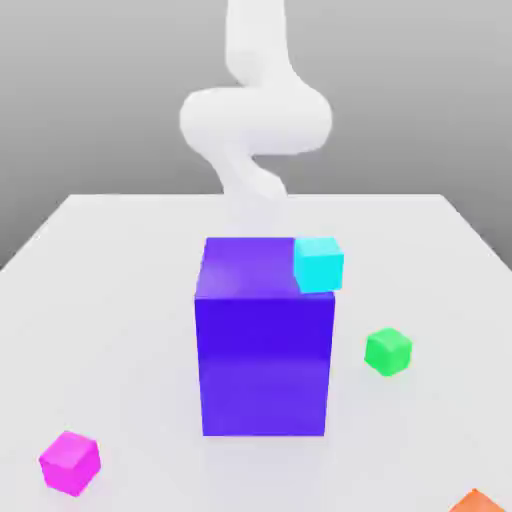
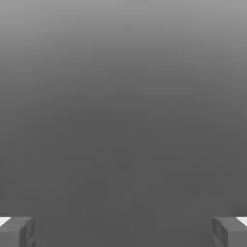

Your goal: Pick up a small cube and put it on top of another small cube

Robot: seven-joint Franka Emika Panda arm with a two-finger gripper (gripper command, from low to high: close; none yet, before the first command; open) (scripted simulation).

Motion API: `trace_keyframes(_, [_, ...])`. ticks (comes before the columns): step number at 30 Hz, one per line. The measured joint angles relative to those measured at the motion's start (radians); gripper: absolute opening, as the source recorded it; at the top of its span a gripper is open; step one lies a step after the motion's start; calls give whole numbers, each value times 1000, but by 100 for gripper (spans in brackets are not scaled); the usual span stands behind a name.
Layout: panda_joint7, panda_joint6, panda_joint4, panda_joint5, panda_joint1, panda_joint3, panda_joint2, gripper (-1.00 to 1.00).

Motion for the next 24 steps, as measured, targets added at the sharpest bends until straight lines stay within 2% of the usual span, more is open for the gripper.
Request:
trace_keyframes(14, [-143, 175, -45, 131, -8, -193, 513, 0])
trace_keyframes(24, [-233, 300, -78, 207, -95, -251, 873, 0])
